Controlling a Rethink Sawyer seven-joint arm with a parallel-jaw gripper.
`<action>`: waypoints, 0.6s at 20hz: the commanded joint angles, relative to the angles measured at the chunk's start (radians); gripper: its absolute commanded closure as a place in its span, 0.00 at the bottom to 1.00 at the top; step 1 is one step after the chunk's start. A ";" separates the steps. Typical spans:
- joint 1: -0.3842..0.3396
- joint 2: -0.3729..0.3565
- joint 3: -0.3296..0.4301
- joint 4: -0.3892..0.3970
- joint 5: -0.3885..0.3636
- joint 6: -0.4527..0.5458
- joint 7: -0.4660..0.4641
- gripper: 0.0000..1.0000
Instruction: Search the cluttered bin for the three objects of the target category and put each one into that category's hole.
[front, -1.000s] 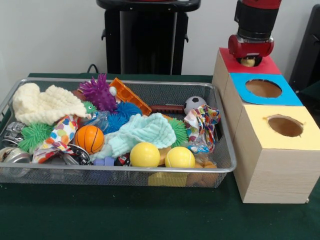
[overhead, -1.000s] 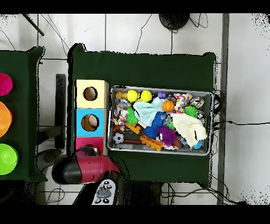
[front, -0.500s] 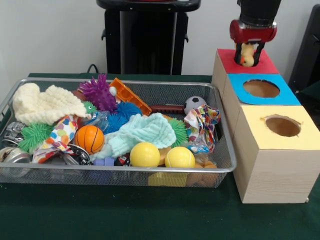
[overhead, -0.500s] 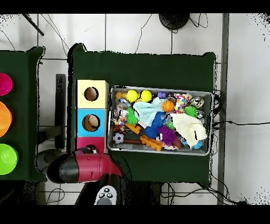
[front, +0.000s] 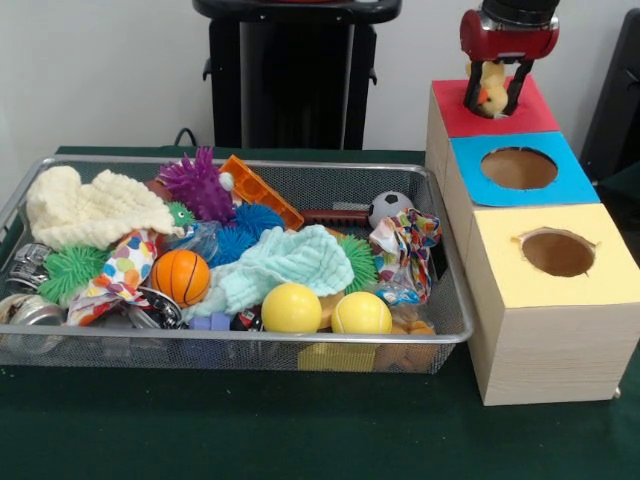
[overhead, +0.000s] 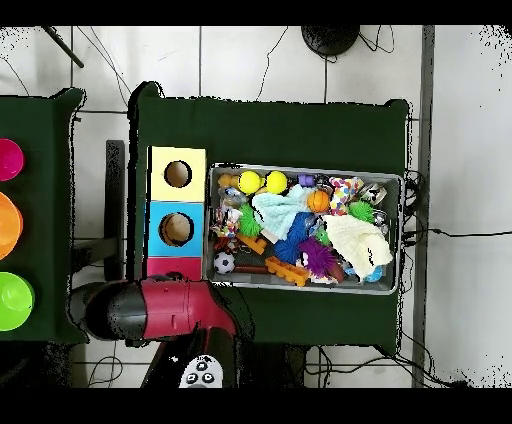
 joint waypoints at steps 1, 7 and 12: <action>-0.029 -0.158 0.017 -0.098 0.023 0.210 0.140 0.00; -0.044 -0.155 0.031 -0.052 0.029 0.136 0.131 0.00; -0.069 -0.128 0.060 0.003 0.041 0.020 0.132 0.00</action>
